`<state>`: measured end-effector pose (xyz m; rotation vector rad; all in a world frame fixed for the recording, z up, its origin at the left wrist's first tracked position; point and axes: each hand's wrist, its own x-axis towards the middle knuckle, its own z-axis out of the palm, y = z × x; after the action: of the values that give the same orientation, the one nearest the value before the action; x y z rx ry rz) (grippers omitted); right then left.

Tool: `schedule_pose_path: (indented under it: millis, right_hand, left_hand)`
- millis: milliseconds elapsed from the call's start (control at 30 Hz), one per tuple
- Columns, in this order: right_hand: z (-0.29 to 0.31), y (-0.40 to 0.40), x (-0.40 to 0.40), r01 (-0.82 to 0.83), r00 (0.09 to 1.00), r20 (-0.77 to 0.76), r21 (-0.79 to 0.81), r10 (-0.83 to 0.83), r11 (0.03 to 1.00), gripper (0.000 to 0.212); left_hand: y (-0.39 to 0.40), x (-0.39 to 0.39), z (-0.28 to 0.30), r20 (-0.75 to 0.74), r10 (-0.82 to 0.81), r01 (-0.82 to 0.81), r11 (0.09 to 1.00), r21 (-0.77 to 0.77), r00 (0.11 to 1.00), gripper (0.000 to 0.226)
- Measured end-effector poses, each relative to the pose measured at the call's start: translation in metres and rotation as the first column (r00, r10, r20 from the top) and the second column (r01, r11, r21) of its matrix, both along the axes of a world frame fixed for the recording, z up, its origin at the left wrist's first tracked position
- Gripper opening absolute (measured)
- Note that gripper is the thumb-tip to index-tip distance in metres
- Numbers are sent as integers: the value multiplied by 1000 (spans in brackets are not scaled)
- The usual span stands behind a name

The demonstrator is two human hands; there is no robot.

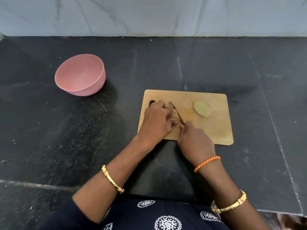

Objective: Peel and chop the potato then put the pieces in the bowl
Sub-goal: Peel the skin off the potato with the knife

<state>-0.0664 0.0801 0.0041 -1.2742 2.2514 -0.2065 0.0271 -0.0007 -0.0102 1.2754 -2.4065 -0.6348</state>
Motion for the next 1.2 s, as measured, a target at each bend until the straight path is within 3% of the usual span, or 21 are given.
schedule_pose_path:
  millis: [267, 467, 600, 1200]
  right_hand:
    - [-1, 53, 7, 54, 998, 19, 1, -54, 999, 28]
    - [14, 32, -11, 139, 983, 146, -220, -109, 965, 34]
    - [-3, -1, -12, 53, 994, 102, -193, -34, 980, 35]
    - [-4, -13, -13, -5, 992, 121, -164, 26, 986, 33]
  left_hand:
    - [-4, 1, -4, -12, 7, -6, 1000, 26, 1000, 43]
    - [-6, 6, -4, -174, 72, -43, 985, 167, 982, 50]
    - [-6, 9, -3, -231, 112, -64, 976, 207, 966, 54]
    - [-7, 8, -7, -265, 158, -99, 970, 224, 951, 47]
